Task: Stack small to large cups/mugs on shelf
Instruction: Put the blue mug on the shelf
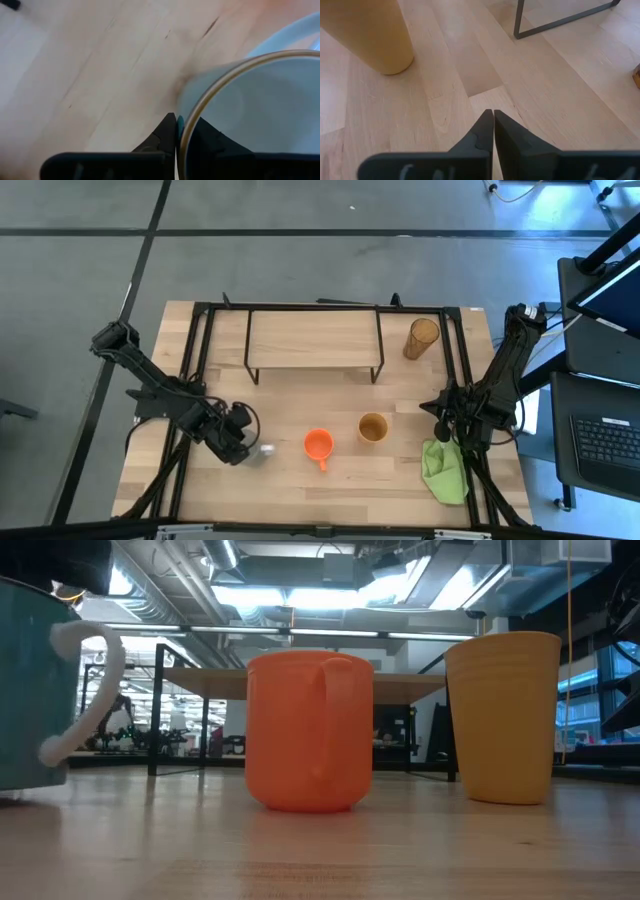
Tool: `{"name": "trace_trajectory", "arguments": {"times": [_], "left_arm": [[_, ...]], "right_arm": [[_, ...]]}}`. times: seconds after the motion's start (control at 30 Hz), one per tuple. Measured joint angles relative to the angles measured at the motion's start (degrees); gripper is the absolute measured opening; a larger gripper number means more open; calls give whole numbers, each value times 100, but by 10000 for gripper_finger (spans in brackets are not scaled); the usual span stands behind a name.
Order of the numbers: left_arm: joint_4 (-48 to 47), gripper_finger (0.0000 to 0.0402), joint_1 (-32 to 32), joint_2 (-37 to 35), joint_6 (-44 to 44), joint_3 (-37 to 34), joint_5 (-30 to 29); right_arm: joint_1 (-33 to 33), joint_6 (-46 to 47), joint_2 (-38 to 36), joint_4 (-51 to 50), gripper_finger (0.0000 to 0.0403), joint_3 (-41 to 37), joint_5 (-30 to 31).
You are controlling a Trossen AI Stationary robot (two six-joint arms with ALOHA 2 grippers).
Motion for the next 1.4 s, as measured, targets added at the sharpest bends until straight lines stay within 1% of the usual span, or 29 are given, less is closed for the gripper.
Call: {"name": "trace_trajectory", "arguments": {"times": [0.13, 0.23, 0.4, 0.47, 0.6, 0.73, 0.93, 1.1, 1.17, 1.27, 1.4], "left_arm": [[-312, 20, 82, 0, 675, 534, 43], [-787, 21, 251, -2, 1509, 1185, -13], [-1649, 20, 658, -4, 2708, 2329, -304], [-1989, 20, 808, -4, 3380, 2746, -407], [-2486, 20, 1180, -7, 4828, 3506, -412], [-2917, 20, 1746, -7, 5924, 4069, -539], [-3009, 20, 2504, -9, 7199, 4473, -465], [-3028, 20, 2920, -7, 8299, 4526, -442], [-3015, 20, 3105, -7, 8578, 4527, -439], [-2982, 20, 3348, -7, 8625, 4527, -253], [-2879, 20, 3416, -7, 8264, 4529, 177]], "right_arm": [[2, 1, 1, 0, 16, 0, -1], [2, 1, -1, -1, 16, 0, 0], [2, 2, -1, 0, 16, 0, -2], [2, 1, 1, -1, 16, 0, 0], [0, 2, -2, 0, 16, 0, 0], [2, 0, -1, 0, 16, 0, -2], [0, 2, -1, 0, 16, 0, 0], [0, 2, -2, 0, 16, 0, -2], [1, 0, -2, -2, 16, 0, -2], [1, 2, 0, 0, 16, 0, -2], [0, 0, 1, 0, 16, 0, -2]]}}
